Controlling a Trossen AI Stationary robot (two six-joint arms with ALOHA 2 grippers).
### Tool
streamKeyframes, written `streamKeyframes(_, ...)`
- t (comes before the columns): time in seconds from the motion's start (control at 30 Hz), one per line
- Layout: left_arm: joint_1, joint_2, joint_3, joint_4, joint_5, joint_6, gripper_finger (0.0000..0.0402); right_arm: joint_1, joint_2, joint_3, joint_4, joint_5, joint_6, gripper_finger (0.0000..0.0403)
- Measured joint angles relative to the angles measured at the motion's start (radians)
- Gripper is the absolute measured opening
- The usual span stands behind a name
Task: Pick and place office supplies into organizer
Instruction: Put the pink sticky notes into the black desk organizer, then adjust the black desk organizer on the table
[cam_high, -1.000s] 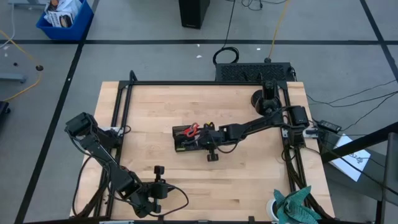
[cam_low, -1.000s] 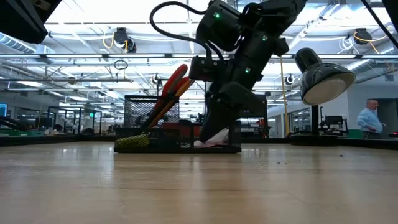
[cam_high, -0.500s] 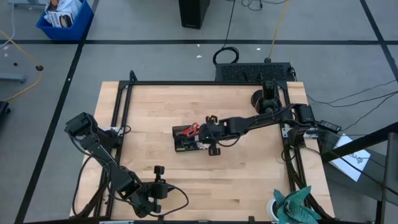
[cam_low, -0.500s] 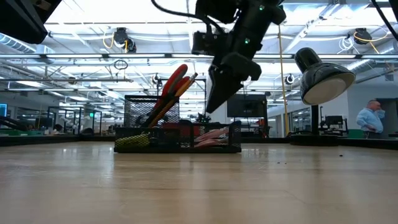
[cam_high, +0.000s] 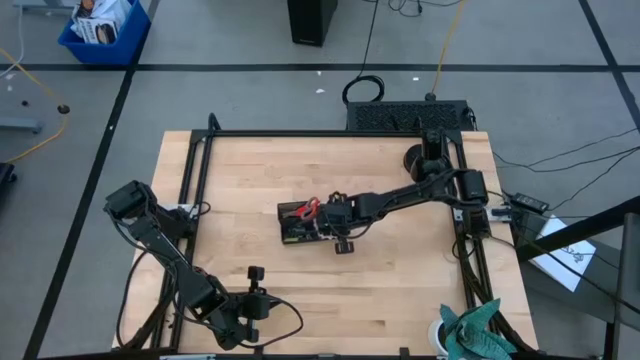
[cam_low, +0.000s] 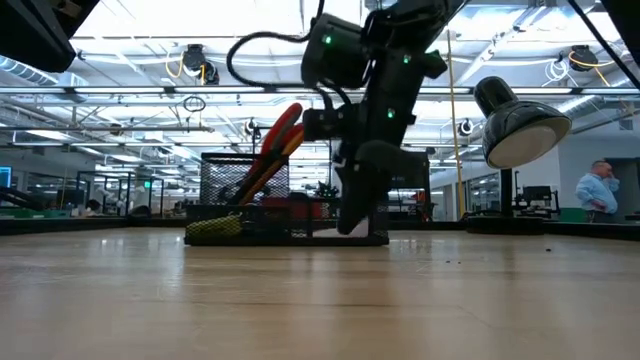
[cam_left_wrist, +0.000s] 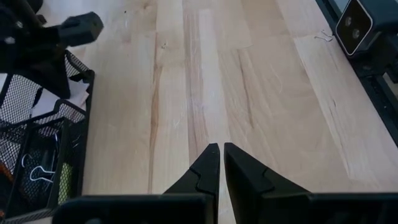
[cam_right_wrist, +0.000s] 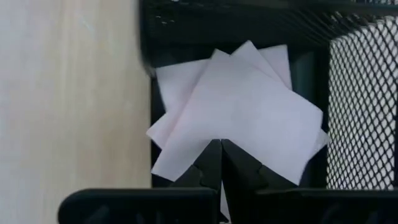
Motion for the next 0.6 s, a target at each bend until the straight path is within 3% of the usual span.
streamKeyframes(0.37,0.0,0.0,0.0,0.0,0.0,-0.001,0.0031,0.006,-0.046,0.005,0.033,0.01,-0.007,0.0)
streamKeyframes(0.6,-0.01,0.0,0.0,0.023,-0.044,0.075,0.0031,0.073,-0.145,0.024,0.024,0.108,-0.045,0.0)
